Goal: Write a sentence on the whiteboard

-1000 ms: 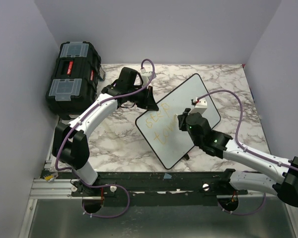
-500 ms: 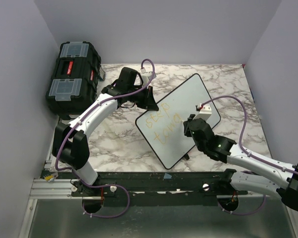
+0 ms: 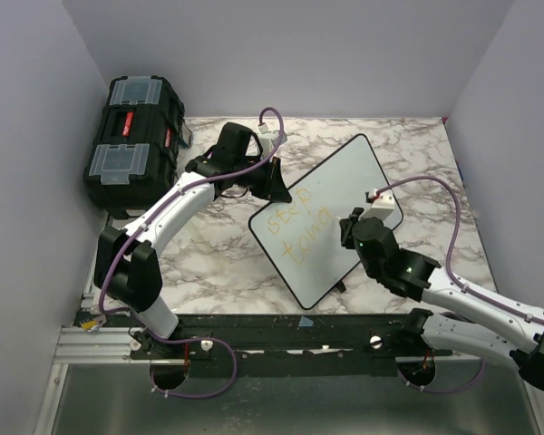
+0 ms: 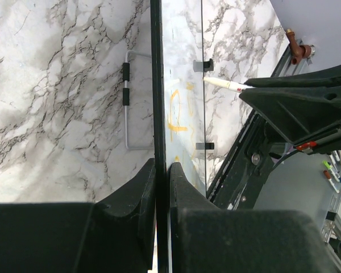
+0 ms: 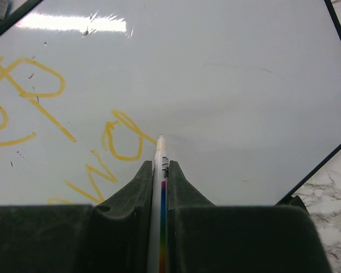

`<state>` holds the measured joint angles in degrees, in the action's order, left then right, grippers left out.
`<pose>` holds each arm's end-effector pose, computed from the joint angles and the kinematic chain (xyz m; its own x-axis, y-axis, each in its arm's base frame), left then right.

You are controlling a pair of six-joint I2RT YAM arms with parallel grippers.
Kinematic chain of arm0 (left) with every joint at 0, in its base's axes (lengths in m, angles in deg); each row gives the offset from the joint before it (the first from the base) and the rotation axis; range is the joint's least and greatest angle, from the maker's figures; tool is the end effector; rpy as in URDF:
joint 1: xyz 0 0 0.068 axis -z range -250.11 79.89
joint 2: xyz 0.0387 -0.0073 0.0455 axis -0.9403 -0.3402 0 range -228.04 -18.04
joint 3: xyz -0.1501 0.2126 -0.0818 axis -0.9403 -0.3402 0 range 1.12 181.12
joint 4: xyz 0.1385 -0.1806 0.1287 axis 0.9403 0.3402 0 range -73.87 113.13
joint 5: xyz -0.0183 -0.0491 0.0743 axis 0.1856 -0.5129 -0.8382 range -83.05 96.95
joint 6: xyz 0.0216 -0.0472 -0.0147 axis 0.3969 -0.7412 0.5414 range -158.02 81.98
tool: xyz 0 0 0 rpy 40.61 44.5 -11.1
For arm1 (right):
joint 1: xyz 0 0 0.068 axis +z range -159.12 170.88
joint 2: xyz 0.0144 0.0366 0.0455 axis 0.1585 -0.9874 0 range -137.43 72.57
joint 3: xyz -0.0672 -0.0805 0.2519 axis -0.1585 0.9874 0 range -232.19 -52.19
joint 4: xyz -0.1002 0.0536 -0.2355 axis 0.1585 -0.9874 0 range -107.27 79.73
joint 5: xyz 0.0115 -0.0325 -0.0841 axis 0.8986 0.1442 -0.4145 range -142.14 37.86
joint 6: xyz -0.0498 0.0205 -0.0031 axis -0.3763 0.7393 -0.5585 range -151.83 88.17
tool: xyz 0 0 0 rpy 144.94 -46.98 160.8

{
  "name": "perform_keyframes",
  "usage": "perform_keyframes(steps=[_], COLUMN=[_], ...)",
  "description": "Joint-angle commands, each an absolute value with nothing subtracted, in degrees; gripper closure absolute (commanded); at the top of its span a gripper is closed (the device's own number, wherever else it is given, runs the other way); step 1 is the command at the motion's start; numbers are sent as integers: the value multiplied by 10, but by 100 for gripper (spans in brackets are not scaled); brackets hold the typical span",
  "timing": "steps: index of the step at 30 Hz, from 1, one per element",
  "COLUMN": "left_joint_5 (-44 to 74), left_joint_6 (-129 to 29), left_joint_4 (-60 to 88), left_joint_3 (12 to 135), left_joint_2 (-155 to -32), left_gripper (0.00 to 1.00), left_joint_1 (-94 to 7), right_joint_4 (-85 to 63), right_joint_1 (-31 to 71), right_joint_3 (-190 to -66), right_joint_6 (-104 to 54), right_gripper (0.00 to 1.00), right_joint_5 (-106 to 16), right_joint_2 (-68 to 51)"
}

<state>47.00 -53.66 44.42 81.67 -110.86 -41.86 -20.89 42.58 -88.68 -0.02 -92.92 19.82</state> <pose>0.3080 -0.1916 0.3179 -0.7653 0.1769 -0.6189 0.6092 0.5095 -0.6077 0.1437 0.1443 0.2670 -0.3611 0.1869 -0.9136 -0.0505 0.9744 0.2193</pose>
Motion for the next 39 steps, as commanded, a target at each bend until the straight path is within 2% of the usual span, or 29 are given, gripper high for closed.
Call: perform_keyframes(steps=[1, 10, 16, 27, 39], left_joint_5=[443, 443, 444, 445, 445], left_joint_6=[-485, -483, -483, -482, -482], left_joint_4=[434, 434, 434, 433, 432], left_joint_3=[821, 820, 822, 822, 821], left_joint_2=[-1095, -1092, -1091, -1095, -1094], left_gripper=[100, 100, 100, 100, 100], left_joint_1=[-406, -406, -406, -405, -405], right_joint_4=[-163, -123, -82, -67, -97], right_joint_1=[424, 319, 311, 311, 311], right_joint_3=[-912, -920, -916, -893, -878], right_joint_6=[-19, -25, -28, -22, -11], right_gripper=[99, 99, 99, 99, 99], right_joint_5=[-960, -844, -784, -754, -773], right_joint_2=[199, 171, 165, 158, 151])
